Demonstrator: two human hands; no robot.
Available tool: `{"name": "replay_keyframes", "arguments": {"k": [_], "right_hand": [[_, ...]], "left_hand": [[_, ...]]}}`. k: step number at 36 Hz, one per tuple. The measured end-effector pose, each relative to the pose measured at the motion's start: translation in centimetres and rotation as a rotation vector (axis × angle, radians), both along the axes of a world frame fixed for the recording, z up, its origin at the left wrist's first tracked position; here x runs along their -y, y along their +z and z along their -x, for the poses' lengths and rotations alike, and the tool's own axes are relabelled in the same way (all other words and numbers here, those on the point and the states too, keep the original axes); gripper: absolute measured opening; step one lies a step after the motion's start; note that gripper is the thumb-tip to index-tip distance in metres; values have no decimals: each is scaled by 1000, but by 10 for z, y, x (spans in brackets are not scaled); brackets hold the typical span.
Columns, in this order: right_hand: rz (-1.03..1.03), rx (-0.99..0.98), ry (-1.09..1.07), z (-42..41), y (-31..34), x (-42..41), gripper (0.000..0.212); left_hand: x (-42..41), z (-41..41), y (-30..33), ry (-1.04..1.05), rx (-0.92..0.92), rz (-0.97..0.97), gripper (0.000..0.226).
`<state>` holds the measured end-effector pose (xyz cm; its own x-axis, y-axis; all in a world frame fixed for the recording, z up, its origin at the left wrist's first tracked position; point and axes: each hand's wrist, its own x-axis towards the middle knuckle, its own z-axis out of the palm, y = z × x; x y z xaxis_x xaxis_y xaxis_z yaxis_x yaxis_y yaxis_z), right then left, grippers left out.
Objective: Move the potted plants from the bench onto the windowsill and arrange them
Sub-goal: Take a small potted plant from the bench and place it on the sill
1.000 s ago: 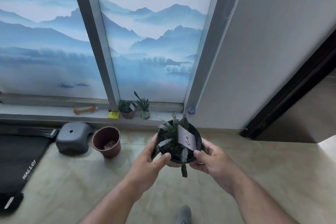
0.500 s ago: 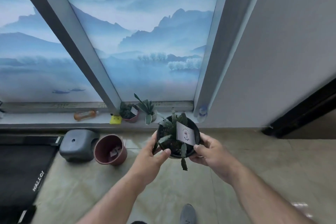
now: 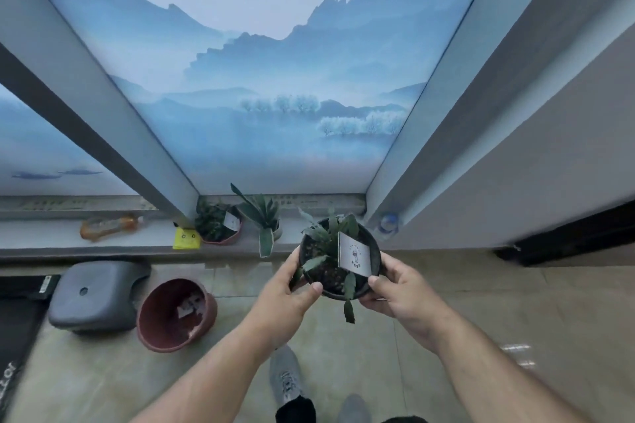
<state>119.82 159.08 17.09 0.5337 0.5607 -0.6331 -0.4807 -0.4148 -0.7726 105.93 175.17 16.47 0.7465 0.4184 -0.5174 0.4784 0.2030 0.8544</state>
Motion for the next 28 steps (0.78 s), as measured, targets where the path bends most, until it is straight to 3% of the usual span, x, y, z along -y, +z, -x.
{"name": "replay_keyframes", "arguments": {"k": [8,28], "right_hand": [[15,-2,-16,-54,-81,-49,45],[122,-70,43,-174,-422,-144,43]], "left_hand": [[-52,-57,-87,4,-65,20,61],[-132,-170,-414,91,-232,39,62]]}}
